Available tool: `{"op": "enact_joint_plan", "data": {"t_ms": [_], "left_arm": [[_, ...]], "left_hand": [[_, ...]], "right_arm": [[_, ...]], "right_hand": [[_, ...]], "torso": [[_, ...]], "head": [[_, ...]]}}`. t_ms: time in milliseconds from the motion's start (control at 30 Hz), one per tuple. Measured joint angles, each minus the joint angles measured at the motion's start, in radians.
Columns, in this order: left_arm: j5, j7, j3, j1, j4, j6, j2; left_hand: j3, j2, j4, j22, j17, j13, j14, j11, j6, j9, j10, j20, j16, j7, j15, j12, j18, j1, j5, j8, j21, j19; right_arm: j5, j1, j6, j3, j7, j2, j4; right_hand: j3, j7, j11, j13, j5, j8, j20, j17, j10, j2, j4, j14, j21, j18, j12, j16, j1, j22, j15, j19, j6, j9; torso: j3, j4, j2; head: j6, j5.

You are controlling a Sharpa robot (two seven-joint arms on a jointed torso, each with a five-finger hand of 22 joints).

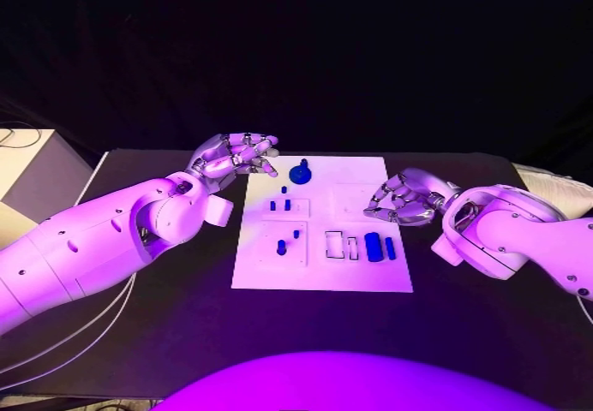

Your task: Assemble the parts on the task board

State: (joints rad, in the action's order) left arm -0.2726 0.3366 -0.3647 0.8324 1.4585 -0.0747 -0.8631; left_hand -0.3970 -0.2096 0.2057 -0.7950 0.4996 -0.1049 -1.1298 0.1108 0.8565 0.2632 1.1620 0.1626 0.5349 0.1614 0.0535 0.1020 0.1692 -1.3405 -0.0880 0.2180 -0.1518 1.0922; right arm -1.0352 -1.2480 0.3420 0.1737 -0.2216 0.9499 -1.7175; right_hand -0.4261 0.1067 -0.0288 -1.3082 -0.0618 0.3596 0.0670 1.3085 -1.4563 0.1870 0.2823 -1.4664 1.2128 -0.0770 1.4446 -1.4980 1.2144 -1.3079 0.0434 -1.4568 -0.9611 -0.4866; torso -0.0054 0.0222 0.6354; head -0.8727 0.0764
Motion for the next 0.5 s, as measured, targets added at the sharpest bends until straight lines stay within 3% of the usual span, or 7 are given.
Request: {"op": "enact_joint_plan", "data": {"t_ms": [33,100,267,400,500], "left_arm": [[0.0,0.002,0.0,-0.001,0.0,-0.001,0.0],[0.0,0.005,0.0,-0.003,0.002,-0.004,-0.001],[0.0,0.008,0.0,-0.007,0.009,-0.009,-0.002],[-0.002,0.008,0.0,-0.01,0.019,-0.012,-0.006],[-0.003,0.008,0.0,-0.012,0.025,-0.013,-0.007]], "left_hand": [[0.012,0.0,0.006,0.002,0.014,0.0,-0.006,0.0,0.001,0.0,0.0,-0.001,0.009,0.006,0.0,-0.002,0.0,0.0,0.004,0.0,0.0,0.006],[0.037,0.004,0.014,0.0,0.05,-0.001,-0.03,0.0,-0.004,-0.003,0.0,-0.006,0.044,0.011,-0.003,-0.008,0.0,-0.011,0.006,-0.008,-0.007,0.031],[0.11,0.019,0.046,-0.04,0.153,-0.018,-0.039,0.0,0.011,-0.005,-0.008,-0.019,0.151,0.013,-0.007,0.002,0.0,-0.048,0.006,-0.012,-0.048,0.059],[0.142,0.023,0.064,-0.065,0.192,-0.03,-0.039,0.0,0.025,-0.005,-0.008,-0.019,0.195,0.014,-0.007,0.025,0.0,-0.062,0.006,-0.012,-0.068,0.059],[0.149,0.027,0.066,-0.072,0.2,-0.033,-0.039,0.0,0.025,-0.005,-0.008,-0.019,0.203,0.014,-0.007,0.025,0.0,-0.065,0.006,-0.012,-0.07,0.059]], "right_arm": [[0.012,0.0,-0.006,0.002,-0.017,0.007,-0.003],[0.034,0.003,-0.019,0.003,-0.059,0.023,-0.01],[0.056,0.012,-0.041,0.007,-0.149,0.042,-0.021],[0.057,0.019,-0.057,0.009,-0.212,0.042,-0.02],[0.048,0.026,-0.064,0.01,-0.243,0.034,-0.012]], "right_hand": [[0.016,0.004,-0.003,0.0,-0.05,0.0,-0.002,0.0,-0.003,0.001,0.006,0.0,0.012,0.008,0.009,-0.009,-0.026,0.0,0.0,-0.003,0.004,0.005],[0.034,0.004,-0.003,0.0,-0.098,-0.006,-0.002,0.0,-0.003,0.0,0.006,0.0,0.025,0.008,0.02,-0.017,-0.041,0.0,0.0,-0.003,0.005,0.011],[0.072,-0.002,0.0,0.0,-0.114,-0.008,-0.002,0.0,-0.007,0.003,0.007,0.0,0.036,0.008,0.026,-0.021,-0.07,0.0,0.0,-0.003,-0.002,0.02],[0.112,-0.002,0.0,0.0,-0.157,-0.013,-0.002,0.0,-0.007,0.012,0.008,0.0,0.036,0.008,0.026,-0.021,-0.087,0.0,0.0,-0.003,-0.002,0.027],[0.122,-0.005,0.0,0.0,-0.165,-0.013,-0.002,0.0,-0.007,0.012,0.008,0.0,0.028,0.008,0.021,-0.021,-0.092,0.0,0.0,-0.003,-0.005,0.027]], "torso": [[0.0001,0.0014,-0.001],[0.0001,0.0044,-0.003],[-0.0005,0.0081,-0.008],[-0.0021,0.0101,-0.01],[-0.0028,0.0101,-0.009]], "head": [[0.0,-0.002],[0.0,-0.008],[0.0,-0.025],[0.0,-0.034],[0.0,-0.039]]}}
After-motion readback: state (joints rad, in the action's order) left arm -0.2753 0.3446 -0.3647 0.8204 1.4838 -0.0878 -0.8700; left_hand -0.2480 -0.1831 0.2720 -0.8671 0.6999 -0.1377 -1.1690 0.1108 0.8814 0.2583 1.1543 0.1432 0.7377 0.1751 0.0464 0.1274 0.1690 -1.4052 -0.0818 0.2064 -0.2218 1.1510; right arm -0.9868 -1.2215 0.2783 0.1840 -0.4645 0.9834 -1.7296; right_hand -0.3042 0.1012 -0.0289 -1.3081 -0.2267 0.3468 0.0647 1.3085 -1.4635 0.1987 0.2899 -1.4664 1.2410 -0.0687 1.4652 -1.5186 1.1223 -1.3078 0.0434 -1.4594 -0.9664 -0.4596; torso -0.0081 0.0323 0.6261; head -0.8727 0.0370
